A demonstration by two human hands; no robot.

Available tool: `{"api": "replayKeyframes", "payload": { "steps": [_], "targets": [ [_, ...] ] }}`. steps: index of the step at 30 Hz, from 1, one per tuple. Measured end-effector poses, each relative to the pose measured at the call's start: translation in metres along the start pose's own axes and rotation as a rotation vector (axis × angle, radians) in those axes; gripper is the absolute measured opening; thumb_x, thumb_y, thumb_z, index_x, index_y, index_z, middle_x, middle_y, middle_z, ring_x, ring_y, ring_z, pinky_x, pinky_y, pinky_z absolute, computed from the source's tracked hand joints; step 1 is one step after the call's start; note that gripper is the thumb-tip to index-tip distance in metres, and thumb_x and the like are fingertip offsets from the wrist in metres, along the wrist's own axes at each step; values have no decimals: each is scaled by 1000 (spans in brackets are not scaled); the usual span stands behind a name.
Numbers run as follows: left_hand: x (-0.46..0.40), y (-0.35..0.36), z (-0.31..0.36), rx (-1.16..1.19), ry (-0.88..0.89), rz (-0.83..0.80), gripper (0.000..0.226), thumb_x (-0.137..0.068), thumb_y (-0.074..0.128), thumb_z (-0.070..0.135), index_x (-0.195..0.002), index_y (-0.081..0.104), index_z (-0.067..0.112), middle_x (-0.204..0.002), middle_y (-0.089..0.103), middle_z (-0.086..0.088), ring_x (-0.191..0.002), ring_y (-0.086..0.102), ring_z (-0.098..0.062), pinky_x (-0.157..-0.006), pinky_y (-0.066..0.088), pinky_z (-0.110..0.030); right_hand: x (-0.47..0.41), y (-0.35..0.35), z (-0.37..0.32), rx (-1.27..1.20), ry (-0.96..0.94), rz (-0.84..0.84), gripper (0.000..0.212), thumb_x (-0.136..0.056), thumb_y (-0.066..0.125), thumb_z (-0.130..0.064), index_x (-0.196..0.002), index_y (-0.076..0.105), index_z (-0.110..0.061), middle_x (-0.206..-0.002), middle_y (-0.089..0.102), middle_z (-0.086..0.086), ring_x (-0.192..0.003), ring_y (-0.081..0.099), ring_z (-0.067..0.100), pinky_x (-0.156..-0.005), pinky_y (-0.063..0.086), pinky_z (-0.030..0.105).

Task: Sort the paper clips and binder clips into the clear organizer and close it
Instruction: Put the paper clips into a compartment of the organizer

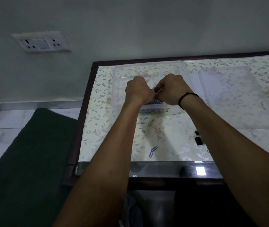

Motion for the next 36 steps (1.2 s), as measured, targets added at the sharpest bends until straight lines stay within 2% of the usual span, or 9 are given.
{"api": "replayKeyframes", "payload": {
  "steps": [5,8,11,13,17,20,25,31,36],
  "targets": [
    [9,-3,1,-114,105,24,19,-81,78,18,-95,79,5,-93,77,-8,-87,73,-21,-78,61,-33,5,3,5,46,-13,-3,38,-77,82,-30,-106,76,-7,-102,75,12,-97,69,24,-88,57,31],
    [26,-7,5,-138,180,67,8,-81,75,11,-84,82,10,-81,78,-6,-73,73,-17,-65,60,-28,14,6,-2,128,-107,64,19,-82,72,-21,-98,78,-12,-94,76,12,-94,68,27,-84,57,34],
    [46,-6,-5,-207,206,31,9,-78,71,12,-76,80,11,-72,75,-7,-65,71,-19,-60,60,-30,33,8,-6,217,-226,144,20,-82,65,-5,-92,78,-15,-90,76,10,-89,68,28,-74,56,30],
    [58,-3,-20,-308,191,-49,10,-77,72,16,-78,81,14,-76,77,-6,-72,72,-18,-66,59,-27,52,12,-3,214,-295,57,19,-78,68,-5,-86,80,-16,-86,77,9,-86,70,28,-76,57,31],
    [85,16,-58,-488,93,-334,28,-68,86,34,-86,82,13,-86,79,-4,-85,73,-19,-80,61,-35,88,38,15,233,-327,-342,19,-66,87,-18,-84,80,-16,-81,78,1,-79,73,15,-77,56,24],
    [100,30,-76,-571,53,-376,47,-59,90,50,-89,79,15,-87,77,-2,-88,70,-18,-81,60,-37,96,52,23,224,-305,-411,28,-61,91,-27,-86,78,-19,-79,76,-2,-75,69,12,-72,54,23],
    [109,39,-77,-583,75,-285,51,-57,90,52,-87,75,14,-86,74,-3,-87,67,-20,-73,54,-32,95,66,16,210,-343,-419,19,-68,86,-23,-84,79,-17,-79,75,-1,-72,65,11,-62,43,14],
    [111,42,-80,-507,12,-291,24,-65,78,31,-82,76,14,-77,71,-2,-78,67,-19,-62,54,-28,93,77,15,256,-318,-448,4,-78,76,-15,-80,78,-13,-84,76,10,-85,68,26,-79,56,35],
    [112,42,-81,-445,-19,-314,25,-73,72,27,-63,54,13,-63,51,-1,-62,51,-17,-45,32,-24,94,86,17,378,-304,-503,15,-87,68,-21,-91,72,-7,-102,68,19,-93,66,34,-80,55,36]
  ]
}}
Point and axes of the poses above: each hand's wrist, its own x-axis away from the middle knuckle, its own y-axis out of the palm, z = x × y, the point moved 3 cm from there along -x, towards the middle knuckle
